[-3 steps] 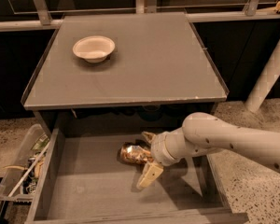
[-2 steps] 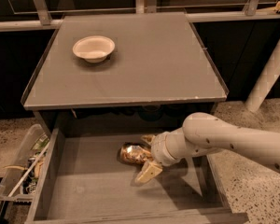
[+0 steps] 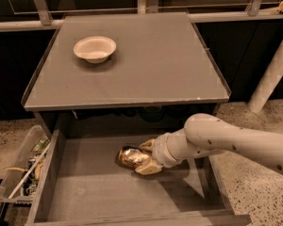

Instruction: Pick orange can from top drawer and place on counter

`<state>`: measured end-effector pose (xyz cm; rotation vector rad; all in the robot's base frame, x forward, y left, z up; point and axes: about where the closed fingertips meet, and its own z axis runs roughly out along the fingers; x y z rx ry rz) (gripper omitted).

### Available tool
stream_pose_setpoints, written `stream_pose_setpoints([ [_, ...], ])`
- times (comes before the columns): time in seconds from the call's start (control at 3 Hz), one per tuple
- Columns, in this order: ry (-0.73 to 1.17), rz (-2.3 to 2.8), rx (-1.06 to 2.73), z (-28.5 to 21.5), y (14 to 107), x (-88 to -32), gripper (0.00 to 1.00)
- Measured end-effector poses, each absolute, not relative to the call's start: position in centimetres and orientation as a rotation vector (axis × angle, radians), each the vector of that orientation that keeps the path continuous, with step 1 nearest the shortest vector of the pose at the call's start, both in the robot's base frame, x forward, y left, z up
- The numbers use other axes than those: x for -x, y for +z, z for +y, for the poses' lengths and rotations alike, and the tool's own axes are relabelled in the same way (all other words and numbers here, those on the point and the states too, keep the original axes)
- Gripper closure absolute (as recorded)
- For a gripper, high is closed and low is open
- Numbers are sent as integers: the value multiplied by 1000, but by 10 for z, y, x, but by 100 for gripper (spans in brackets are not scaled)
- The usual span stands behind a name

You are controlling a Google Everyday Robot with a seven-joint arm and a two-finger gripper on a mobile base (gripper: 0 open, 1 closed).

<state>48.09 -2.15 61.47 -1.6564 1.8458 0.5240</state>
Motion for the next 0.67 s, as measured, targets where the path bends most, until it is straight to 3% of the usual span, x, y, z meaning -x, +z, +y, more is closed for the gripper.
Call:
stream_pose_setpoints([
  [0.33,524,1846,1656,-21,615,-481,88],
  [0.67,534,1827,1663,-25,624,-477,100],
])
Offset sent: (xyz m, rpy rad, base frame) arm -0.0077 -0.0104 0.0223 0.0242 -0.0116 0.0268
